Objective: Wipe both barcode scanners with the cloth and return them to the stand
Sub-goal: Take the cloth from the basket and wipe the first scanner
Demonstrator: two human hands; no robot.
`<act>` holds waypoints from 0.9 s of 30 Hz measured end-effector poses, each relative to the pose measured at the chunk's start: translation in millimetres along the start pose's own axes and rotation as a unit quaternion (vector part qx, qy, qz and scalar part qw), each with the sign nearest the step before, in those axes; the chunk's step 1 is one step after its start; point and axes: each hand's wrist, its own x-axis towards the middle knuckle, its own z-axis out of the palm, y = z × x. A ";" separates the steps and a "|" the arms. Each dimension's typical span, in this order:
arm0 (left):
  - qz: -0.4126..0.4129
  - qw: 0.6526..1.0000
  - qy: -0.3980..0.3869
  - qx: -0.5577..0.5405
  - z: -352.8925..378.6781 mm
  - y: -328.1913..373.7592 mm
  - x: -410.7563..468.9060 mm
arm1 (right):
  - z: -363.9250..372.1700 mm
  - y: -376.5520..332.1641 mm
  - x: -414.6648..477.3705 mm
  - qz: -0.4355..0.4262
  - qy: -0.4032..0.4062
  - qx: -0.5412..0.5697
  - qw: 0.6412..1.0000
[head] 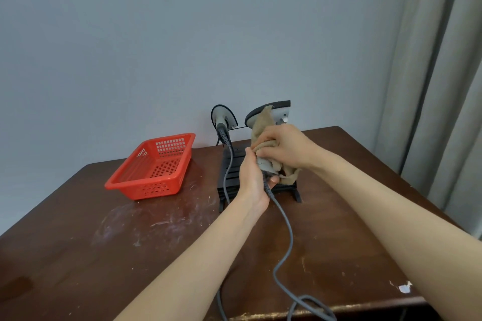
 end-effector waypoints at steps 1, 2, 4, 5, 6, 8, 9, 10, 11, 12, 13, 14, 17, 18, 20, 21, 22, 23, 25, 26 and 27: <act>-0.004 1.000 -0.003 0.002 -0.3 -0.9 -1.4 | -1.1 2.7 3.3 0.008 0.004 -0.006 1.000; -0.007 1.000 -0.003 0.002 -0.4 -1.5 -2.7 | -2.8 6.6 8.5 0.023 0.026 -0.011 0.999; -0.013 1.000 -0.007 0.004 -0.4 -3.4 -4.5 | -5.9 12.7 16.6 0.055 0.102 -0.029 0.993; -0.013 1.000 -0.008 0.006 -0.4 -3.2 -4.3 | -6.0 13.6 18.6 0.064 0.129 -0.040 0.989; -0.011 1.000 -0.006 0.007 -1.1 -2.6 -3.7 | -5.0 12.5 18.7 0.066 0.138 -0.049 0.987; -0.008 1.000 0.003 0.007 -3.3 -0.7 0.0 | 0.6 6.7 12.4 0.046 0.097 -0.044 0.993; -0.006 1.000 0.009 0.006 -5.2 0.4 1.9 | 4.9 2.1 7.8 0.027 0.059 -0.028 0.998; -0.006 1.000 0.014 0.005 -5.9 1.5 3.5 | 8.1 -1.4 3.5 0.011 0.021 -0.013 1.000; -0.009 1.000 0.013 0.001 -5.7 2.1 4.0 | 9.7 -2.9 1.2 0.000 0.000 -0.001 1.000; -0.015 1.000 0.010 -0.002 -5.3 2.0 3.4 | 9.7 -1.7 2.1 -0.001 0.005 0.001 1.000; -0.022 1.000 0.006 -0.004 -4.2 1.1 2.2 | 7.8 0.7 4.4 0.005 0.031 -0.009 0.999; -0.028 1.000 0.004 -0.004 -3.4 0.2 1.2 | 5.2 3.3 7.1 0.018 0.073 -0.033 0.997; -0.059 0.998 -0.009 -0.031 -5.1 0.6 1.1 | 1.5 15.3 7.5 0.049 0.170 -0.101 0.979; -0.070 0.996 -0.011 -0.050 -7.3 2.8 2.8 | 2.7 20.3 4.9 0.053 0.181 -0.108 0.976; -0.091 0.992 -0.010 -0.083 -12.6 7.2 8.1 | 4.1 31.4 -4.1 0.090 0.209 -0.099 0.969; -0.100 0.990 -0.010 -0.096 -15.5 8.2 10.0 | 2.6 36.5 -8.5 0.121 0.229 -0.070 0.963; -0.108 0.988 -0.012 -0.108 -18.3 8.7 11.4 | 0.9 40.4 -11.5 0.148 0.247 -0.023 0.957; -0.114 0.986 -0.017 -0.117 -20.9 8.6 12.6 | -0.7 42.5 -12.7 0.163 0.261 0.031 0.951; -0.128 0.983 -0.031 -0.124 -23.5 6.8 15.2 | -2.7 38.5 -10.2 0.153 0.276 0.100 0.944; -0.136 0.982 -0.039 -0.126 -23.6 5.4 16.2 | -2.9 34.1 -7.9 0.140 0.272 0.114 0.945; -0.142 0.980 -0.046 -0.129 -23.0 3.8 16.9 | -1.9 29.8 -4.8 0.127 0.261 0.122 0.949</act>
